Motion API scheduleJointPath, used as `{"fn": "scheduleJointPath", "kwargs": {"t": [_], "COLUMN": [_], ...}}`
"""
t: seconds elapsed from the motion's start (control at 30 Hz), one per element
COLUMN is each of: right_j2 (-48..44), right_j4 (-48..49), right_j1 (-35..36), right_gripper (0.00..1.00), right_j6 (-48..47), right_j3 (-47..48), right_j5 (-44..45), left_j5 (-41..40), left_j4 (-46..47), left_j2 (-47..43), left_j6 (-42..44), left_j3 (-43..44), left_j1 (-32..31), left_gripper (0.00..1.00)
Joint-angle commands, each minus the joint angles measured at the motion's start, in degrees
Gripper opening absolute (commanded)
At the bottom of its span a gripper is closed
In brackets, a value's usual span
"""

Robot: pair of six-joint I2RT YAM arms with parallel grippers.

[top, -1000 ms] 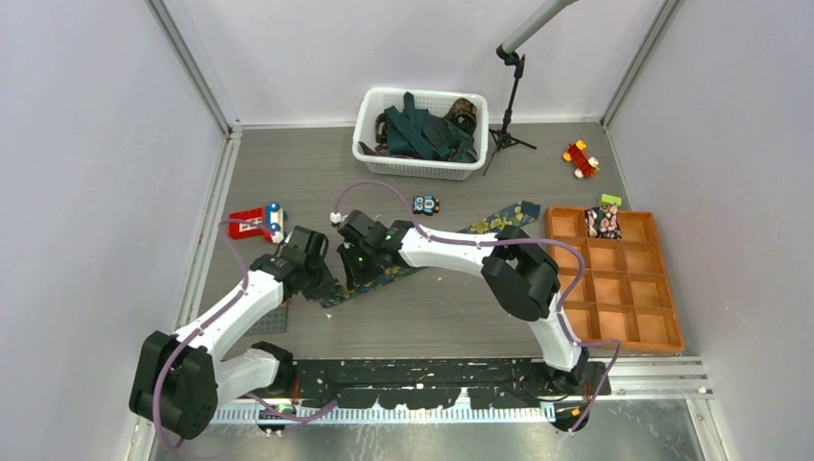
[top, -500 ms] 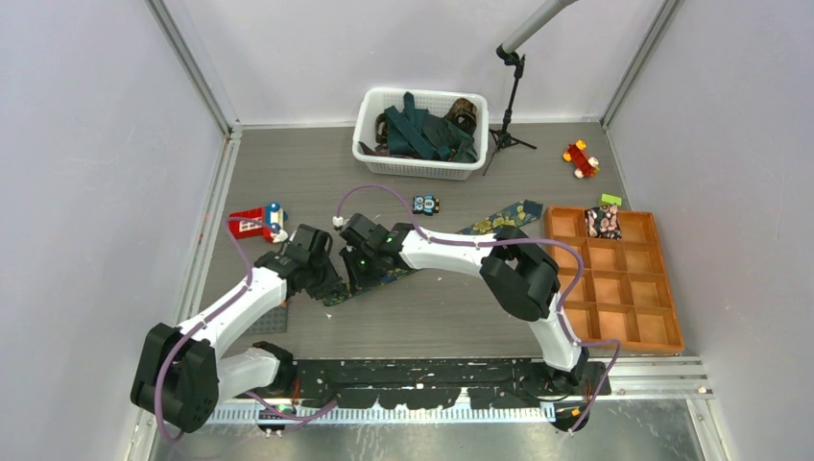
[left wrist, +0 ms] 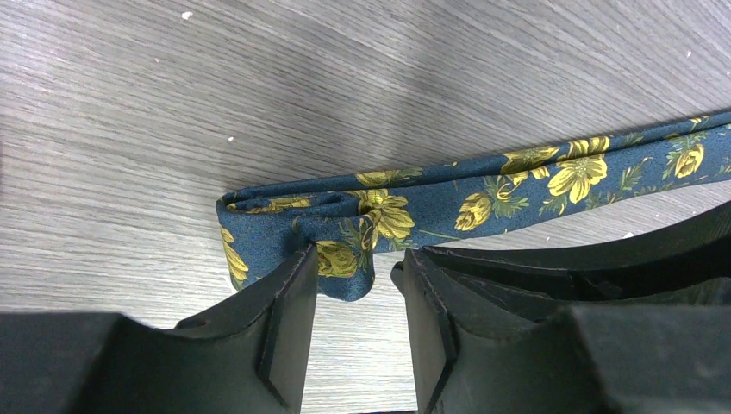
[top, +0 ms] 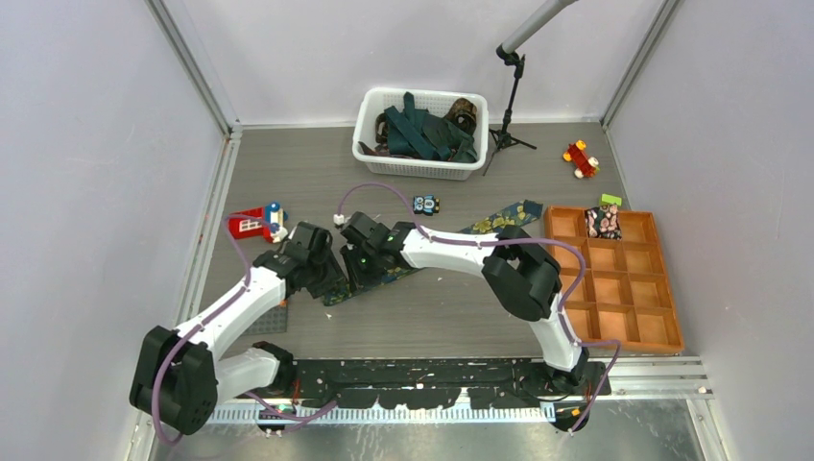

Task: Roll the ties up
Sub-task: Roll the tie into the bin.

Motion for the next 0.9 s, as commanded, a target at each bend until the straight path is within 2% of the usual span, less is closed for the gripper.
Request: {"fn": "scheduleJointPath", "kwargs": {"t": [0.0,0.17,0.3,0.57,0.87], "right_j2": [-4.56,-5.60,-6.25,-6.39,-5.09], "right_j4": [1.70,3.54,6.48,10.01,11.45], "right_j1": [-0.39,-1.30,-2.70,-4.06,-4.11], "right_gripper": [0.22,0.24,0.26,0.30,0.36], "right_j6": [-0.02,1.58,3.79,6.48,7.70], "right_j3": [0.46,-0.54,-2.25,-3.64,-3.02], "right_j5": [0.45,-1.67,-5.13,-9.37,-11.84], "left_j5": [-0.62,-1.21,-1.63,-1.78,-4.52], "left_j4": [0.21,0.23,0.23,0.62,-2.26], "left_j2": [-1.86,-3.03,-4.45,-5.23,-10.11], "left_j6": [-0.57,-1.23,-1.35,-1.50,-0.43], "left_j3": [2.33,1.74,1.13,-0.73,1.07], "left_j1": [-0.40,-0.40,-0.40,-0.40,-0.42], "left_gripper": [0.43,0.39,0.29,0.01,0.00]}}
